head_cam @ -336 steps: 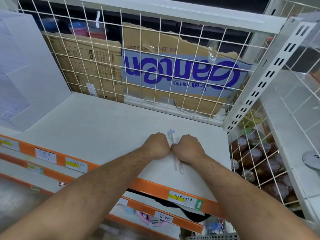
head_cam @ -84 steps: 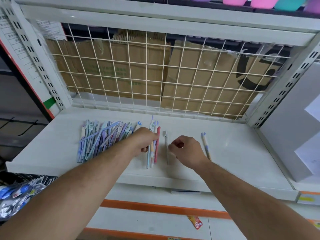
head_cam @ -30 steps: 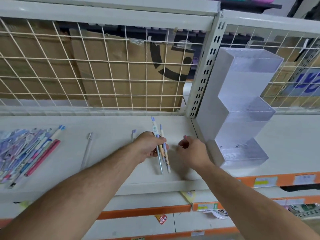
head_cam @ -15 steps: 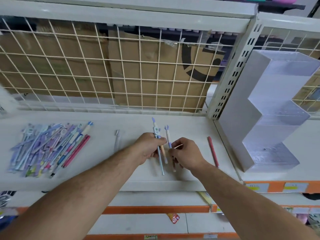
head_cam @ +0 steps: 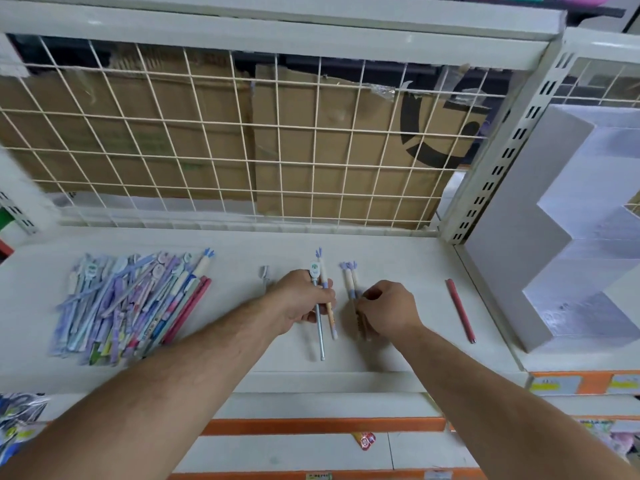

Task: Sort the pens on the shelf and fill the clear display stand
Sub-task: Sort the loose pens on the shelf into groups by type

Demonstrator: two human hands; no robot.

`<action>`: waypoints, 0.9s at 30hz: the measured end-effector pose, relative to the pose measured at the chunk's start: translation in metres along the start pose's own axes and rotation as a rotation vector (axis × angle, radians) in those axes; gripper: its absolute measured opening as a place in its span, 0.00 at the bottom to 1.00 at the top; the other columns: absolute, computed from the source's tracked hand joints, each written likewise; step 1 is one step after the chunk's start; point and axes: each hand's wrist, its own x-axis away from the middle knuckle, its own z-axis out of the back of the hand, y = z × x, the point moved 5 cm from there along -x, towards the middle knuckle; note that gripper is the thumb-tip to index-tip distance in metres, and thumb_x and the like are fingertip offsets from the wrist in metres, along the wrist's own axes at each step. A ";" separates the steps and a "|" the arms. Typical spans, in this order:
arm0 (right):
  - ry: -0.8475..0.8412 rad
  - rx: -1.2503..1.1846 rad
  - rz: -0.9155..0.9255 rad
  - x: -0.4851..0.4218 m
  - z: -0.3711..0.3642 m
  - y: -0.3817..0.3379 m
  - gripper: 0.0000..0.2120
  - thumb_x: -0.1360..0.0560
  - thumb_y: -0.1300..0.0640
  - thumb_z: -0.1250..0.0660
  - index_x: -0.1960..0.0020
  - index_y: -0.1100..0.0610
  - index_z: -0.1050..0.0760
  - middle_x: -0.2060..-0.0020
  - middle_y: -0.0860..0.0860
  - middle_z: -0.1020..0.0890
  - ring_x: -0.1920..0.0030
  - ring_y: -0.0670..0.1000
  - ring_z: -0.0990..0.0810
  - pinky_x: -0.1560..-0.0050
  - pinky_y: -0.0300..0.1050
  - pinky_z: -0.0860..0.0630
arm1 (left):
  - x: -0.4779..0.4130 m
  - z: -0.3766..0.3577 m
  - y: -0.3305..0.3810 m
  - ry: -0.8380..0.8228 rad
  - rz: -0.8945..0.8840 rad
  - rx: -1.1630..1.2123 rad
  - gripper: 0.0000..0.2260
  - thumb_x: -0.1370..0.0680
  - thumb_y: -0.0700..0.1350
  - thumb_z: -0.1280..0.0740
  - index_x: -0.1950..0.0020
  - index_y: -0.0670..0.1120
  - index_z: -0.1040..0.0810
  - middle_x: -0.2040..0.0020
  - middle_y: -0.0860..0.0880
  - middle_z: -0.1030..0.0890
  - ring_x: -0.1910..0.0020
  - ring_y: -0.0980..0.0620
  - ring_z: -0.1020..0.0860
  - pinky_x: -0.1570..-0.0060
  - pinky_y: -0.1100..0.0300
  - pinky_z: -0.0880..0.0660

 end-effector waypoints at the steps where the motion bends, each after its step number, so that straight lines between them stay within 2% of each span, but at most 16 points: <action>1: 0.014 -0.006 0.004 0.002 0.001 -0.001 0.08 0.23 0.51 0.29 0.54 0.56 0.21 0.65 0.50 0.17 0.68 0.47 0.21 0.68 0.39 0.27 | 0.000 0.001 0.000 -0.004 0.001 -0.006 0.05 0.21 0.36 0.33 0.49 0.45 0.23 0.59 0.45 0.18 0.68 0.53 0.22 0.63 0.59 0.25; 5: 0.036 -0.099 0.066 0.014 0.003 -0.012 0.02 0.24 0.57 0.30 0.54 0.56 0.20 0.64 0.48 0.17 0.66 0.48 0.20 0.70 0.37 0.26 | -0.002 0.000 0.001 -0.007 -0.019 -0.013 0.04 0.21 0.36 0.33 0.50 0.45 0.23 0.58 0.44 0.18 0.66 0.50 0.23 0.63 0.58 0.23; 8: -0.145 -0.272 0.087 0.025 -0.007 -0.021 0.04 0.26 0.58 0.27 0.53 0.57 0.21 0.68 0.49 0.20 0.72 0.49 0.24 0.75 0.40 0.29 | -0.005 -0.003 0.001 -0.030 -0.035 -0.017 0.01 0.21 0.40 0.32 0.49 0.43 0.22 0.60 0.46 0.19 0.65 0.49 0.21 0.59 0.54 0.20; 11: -0.245 -0.239 0.134 0.032 -0.013 -0.025 0.07 0.27 0.59 0.26 0.51 0.57 0.21 0.69 0.48 0.19 0.72 0.46 0.23 0.73 0.37 0.30 | -0.007 -0.007 0.002 -0.057 -0.041 -0.014 0.03 0.21 0.40 0.31 0.48 0.43 0.21 0.59 0.46 0.18 0.64 0.50 0.20 0.57 0.53 0.19; 15: -0.203 -0.196 0.146 0.032 -0.012 -0.024 0.07 0.27 0.60 0.25 0.52 0.57 0.22 0.68 0.49 0.18 0.72 0.45 0.21 0.74 0.36 0.30 | -0.006 -0.013 0.004 -0.068 -0.048 0.022 0.03 0.20 0.41 0.31 0.53 0.43 0.21 0.63 0.48 0.18 0.64 0.50 0.20 0.55 0.52 0.20; 17: -0.181 -0.177 0.130 0.030 -0.010 -0.022 0.06 0.27 0.59 0.26 0.53 0.57 0.22 0.68 0.49 0.18 0.73 0.44 0.22 0.72 0.38 0.29 | -0.005 -0.015 0.006 -0.061 -0.043 0.031 0.07 0.19 0.42 0.33 0.56 0.43 0.21 0.66 0.49 0.19 0.65 0.49 0.20 0.56 0.52 0.20; 19: -0.143 -0.144 0.111 0.027 -0.009 -0.019 0.06 0.27 0.57 0.25 0.54 0.56 0.22 0.67 0.49 0.18 0.72 0.45 0.22 0.69 0.41 0.27 | -0.005 -0.014 0.006 -0.026 -0.031 0.018 0.08 0.19 0.43 0.34 0.56 0.42 0.20 0.66 0.47 0.20 0.65 0.49 0.21 0.58 0.53 0.21; 23: -0.065 0.004 0.106 0.020 -0.005 -0.021 0.06 0.27 0.57 0.26 0.52 0.55 0.21 0.61 0.51 0.16 0.66 0.48 0.20 0.66 0.39 0.25 | -0.005 -0.008 0.004 0.062 -0.005 -0.020 0.05 0.20 0.42 0.36 0.53 0.42 0.23 0.66 0.46 0.23 0.70 0.50 0.25 0.67 0.58 0.25; 27: -0.065 0.119 0.094 0.013 -0.009 -0.023 0.05 0.27 0.57 0.28 0.52 0.54 0.22 0.61 0.50 0.19 0.61 0.53 0.18 0.63 0.42 0.22 | -0.003 -0.003 0.003 0.071 0.016 -0.012 0.06 0.20 0.41 0.36 0.56 0.42 0.24 0.68 0.47 0.25 0.70 0.48 0.26 0.68 0.58 0.26</action>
